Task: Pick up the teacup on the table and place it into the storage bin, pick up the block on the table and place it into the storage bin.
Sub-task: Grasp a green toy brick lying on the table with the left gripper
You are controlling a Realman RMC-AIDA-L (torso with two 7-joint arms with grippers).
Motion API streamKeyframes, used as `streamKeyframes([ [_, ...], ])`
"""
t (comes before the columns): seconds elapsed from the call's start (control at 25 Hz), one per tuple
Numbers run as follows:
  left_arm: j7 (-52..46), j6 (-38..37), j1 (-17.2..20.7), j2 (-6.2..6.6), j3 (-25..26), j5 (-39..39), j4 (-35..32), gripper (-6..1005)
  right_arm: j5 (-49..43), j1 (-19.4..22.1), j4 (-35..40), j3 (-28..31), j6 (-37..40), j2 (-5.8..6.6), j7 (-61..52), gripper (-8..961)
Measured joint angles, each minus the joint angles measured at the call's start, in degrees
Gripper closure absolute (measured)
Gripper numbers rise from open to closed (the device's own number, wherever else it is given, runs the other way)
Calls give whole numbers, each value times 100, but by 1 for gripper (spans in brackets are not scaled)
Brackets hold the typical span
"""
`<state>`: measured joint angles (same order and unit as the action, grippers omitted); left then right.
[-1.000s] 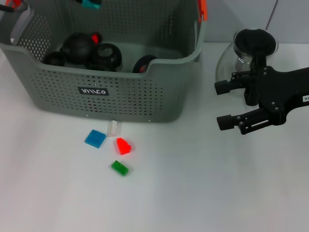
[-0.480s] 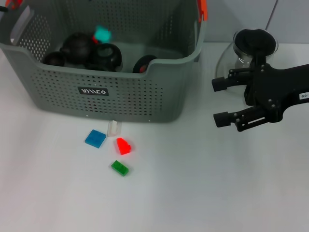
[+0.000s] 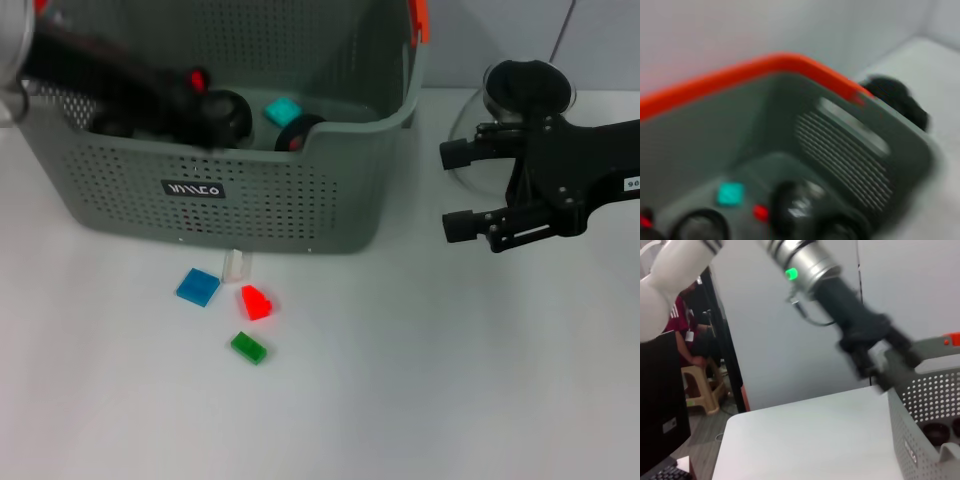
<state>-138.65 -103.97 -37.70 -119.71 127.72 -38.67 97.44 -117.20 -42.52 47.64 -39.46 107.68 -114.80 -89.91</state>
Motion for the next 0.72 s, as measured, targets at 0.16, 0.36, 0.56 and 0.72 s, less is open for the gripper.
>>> streamKeyframes([
  [0.16,177,-300,531,-317,-400,21,750,40,21,23,-46,56,-117,1,-12,12],
  [0.36,684,-490,1124,-462,-1004,47,907,38,23,25,-103,78,-201,-3,-15,12],
  [0.56,1084,-305,1252,-473,-1247,61,249,37,23,-13,-244,49,-324,-22,24,12],
  [0.72,1294,-24,1172,-442,-1498,148,-390,39,23,-33,-297,30,-380,-40,27,12],
])
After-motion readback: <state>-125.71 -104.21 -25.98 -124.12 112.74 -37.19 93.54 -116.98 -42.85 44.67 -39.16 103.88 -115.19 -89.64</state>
